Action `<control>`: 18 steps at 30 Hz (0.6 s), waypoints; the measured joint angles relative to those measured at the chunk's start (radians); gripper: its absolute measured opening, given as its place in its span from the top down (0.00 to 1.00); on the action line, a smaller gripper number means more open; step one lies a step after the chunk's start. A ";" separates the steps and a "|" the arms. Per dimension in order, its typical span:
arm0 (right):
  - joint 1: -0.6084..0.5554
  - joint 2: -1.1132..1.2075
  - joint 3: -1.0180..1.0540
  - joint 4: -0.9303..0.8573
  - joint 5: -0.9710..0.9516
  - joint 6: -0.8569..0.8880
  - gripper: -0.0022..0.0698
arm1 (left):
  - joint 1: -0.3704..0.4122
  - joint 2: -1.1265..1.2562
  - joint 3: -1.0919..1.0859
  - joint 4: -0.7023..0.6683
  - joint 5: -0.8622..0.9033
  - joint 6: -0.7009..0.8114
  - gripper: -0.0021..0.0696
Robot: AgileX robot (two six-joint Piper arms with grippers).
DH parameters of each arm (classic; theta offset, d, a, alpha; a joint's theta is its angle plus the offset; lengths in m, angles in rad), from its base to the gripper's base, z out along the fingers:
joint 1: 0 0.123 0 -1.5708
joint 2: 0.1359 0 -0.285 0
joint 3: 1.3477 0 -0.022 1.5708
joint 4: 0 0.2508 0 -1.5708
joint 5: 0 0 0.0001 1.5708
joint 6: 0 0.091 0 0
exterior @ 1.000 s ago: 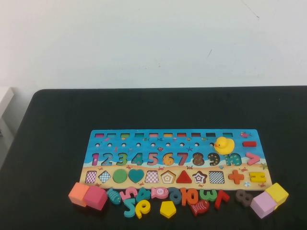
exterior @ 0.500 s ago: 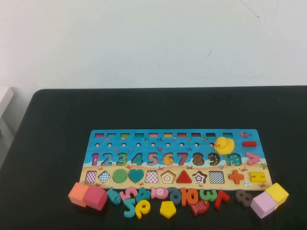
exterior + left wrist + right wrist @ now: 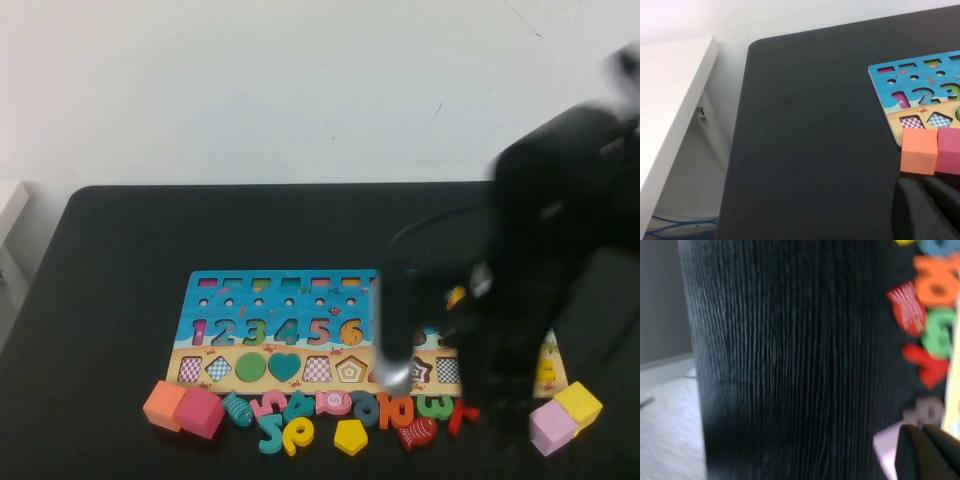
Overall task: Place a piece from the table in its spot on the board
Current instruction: Pick up the "Pentagon"
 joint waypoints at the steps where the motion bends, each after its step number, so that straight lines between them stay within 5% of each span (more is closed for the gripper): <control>1: 0.019 0.024 0.000 -0.006 -0.020 -0.019 0.94 | 0.000 0.000 0.000 0.000 0.000 0.000 0.97; 12: 0.057 0.196 -0.001 0.149 -0.271 -0.100 0.94 | 0.000 0.000 0.000 0.000 0.000 0.000 0.97; 15: 0.057 0.232 -0.004 0.193 -0.271 -0.111 0.82 | 0.000 0.000 0.000 0.000 0.000 0.000 0.97; 18: 0.059 0.266 -0.008 0.217 -0.275 -0.123 0.58 | 0.000 0.000 0.000 0.000 0.000 0.000 0.97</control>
